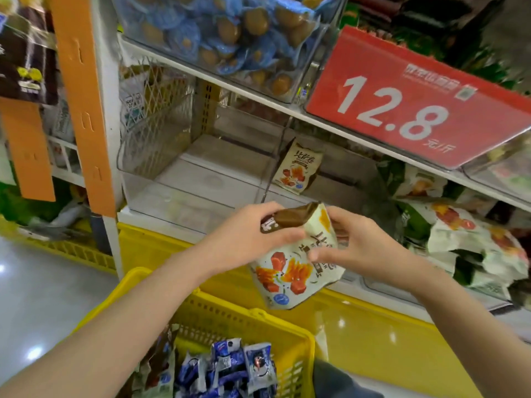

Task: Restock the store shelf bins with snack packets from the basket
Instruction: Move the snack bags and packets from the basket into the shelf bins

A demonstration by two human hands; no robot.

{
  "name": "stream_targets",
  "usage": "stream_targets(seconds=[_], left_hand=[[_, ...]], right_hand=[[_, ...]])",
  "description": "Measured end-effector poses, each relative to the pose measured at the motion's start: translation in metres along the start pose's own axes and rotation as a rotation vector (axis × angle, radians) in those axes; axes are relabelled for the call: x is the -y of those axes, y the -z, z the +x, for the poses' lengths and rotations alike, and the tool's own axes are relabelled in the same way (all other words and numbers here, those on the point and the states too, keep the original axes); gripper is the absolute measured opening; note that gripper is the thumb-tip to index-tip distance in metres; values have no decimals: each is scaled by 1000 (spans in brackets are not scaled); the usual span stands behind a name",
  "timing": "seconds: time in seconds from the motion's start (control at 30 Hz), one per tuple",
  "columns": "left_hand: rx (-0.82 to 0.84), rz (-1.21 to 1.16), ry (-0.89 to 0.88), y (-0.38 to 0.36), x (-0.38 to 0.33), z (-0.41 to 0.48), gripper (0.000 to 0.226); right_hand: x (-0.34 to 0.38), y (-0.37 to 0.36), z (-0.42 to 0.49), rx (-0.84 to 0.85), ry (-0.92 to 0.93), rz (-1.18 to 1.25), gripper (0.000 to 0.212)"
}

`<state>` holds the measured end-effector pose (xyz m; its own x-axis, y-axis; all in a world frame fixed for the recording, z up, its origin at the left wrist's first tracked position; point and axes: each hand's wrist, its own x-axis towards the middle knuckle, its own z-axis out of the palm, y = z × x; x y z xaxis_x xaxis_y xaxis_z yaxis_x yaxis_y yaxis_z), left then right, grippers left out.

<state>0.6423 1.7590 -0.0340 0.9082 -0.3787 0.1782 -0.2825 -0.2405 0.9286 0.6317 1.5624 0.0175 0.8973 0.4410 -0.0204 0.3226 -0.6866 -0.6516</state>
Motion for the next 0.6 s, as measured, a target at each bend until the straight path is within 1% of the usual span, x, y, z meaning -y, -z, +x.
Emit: stream_targets(seconds=[0.03,0.1,0.23,0.27,0.3,0.37,0.47,0.53,0.6], left_hand=[[-12,9,-17,-5,-5,8,19],[-66,36,-54,-16,-13,23,26],[-224,91,-139,-27,-13,48,38],[-237,155,-134,-29,-8,50,41],[-239,274,-124,-32,-1,52,42],[-230,539,-145,-37,16,52,41],[-191,809,-281,-45,41,47,34],[-189,849,-359,-46,51,46,34],[-219,816,-406,-45,57,47,32]], right_hand=[[-3,2,-4,-48,-16,13,54],[-12,9,-9,-171,-56,22,55],[-29,37,-11,-467,-141,4,40],[-34,43,-9,-532,-162,-10,36],[-39,47,-7,-585,-177,-28,33],[-47,50,1,-647,-211,-58,30],[-51,47,19,-671,-278,-110,33],[-51,48,33,-715,-299,-186,40],[-54,48,47,-744,-330,-366,46]])
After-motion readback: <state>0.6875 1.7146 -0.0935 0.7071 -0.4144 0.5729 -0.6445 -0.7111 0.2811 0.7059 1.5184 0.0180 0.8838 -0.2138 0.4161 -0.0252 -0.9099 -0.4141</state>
